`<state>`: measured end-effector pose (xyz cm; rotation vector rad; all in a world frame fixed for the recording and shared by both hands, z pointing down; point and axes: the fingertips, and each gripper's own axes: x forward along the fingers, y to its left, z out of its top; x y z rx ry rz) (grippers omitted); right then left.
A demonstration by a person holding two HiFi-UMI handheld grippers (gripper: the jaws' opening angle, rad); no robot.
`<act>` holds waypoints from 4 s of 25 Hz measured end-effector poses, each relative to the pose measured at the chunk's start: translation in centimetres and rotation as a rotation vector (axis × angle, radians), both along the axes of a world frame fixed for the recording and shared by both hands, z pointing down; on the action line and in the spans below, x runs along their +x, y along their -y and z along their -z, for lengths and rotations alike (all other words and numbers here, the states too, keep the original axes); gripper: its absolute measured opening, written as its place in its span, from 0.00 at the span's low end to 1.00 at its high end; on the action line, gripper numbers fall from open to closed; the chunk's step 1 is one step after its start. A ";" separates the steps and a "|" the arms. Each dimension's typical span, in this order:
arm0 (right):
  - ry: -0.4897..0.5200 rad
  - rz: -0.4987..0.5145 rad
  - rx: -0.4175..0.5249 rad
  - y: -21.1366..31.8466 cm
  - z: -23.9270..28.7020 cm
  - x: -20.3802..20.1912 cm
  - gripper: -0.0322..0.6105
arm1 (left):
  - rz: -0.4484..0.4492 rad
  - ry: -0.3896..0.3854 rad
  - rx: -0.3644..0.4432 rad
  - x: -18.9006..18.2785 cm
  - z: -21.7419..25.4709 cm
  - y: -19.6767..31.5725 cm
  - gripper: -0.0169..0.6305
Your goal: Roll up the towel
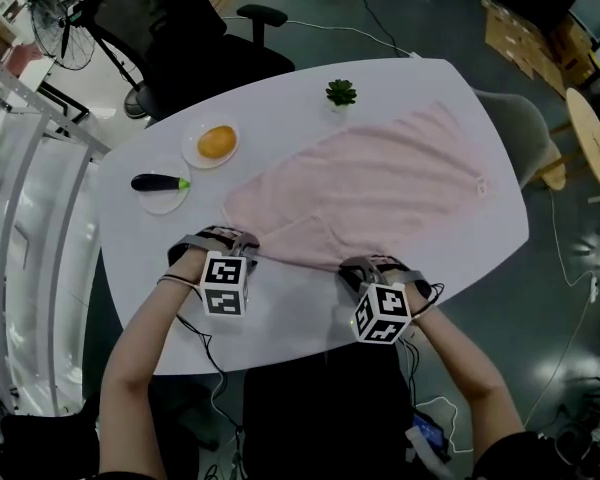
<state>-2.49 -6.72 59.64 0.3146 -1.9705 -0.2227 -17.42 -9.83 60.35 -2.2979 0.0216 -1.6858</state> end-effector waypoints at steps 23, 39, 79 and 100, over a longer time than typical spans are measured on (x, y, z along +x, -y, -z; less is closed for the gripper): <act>0.054 0.048 -0.095 -6.7 3.7 -2.0 0.08 | -0.067 0.036 0.103 -2.6 2.0 -5.2 0.06; 0.170 -0.057 -0.375 -9.5 2.1 -2.8 0.10 | -0.047 0.037 -0.133 -3.3 1.7 -8.7 0.06; 0.380 -0.493 -0.368 1.7 4.3 6.0 0.37 | 0.260 -0.046 -0.012 -5.2 3.8 1.9 0.44; 0.066 -0.128 -0.115 -5.6 -0.6 0.0 0.40 | 0.019 0.005 0.099 -3.7 0.1 -3.5 0.33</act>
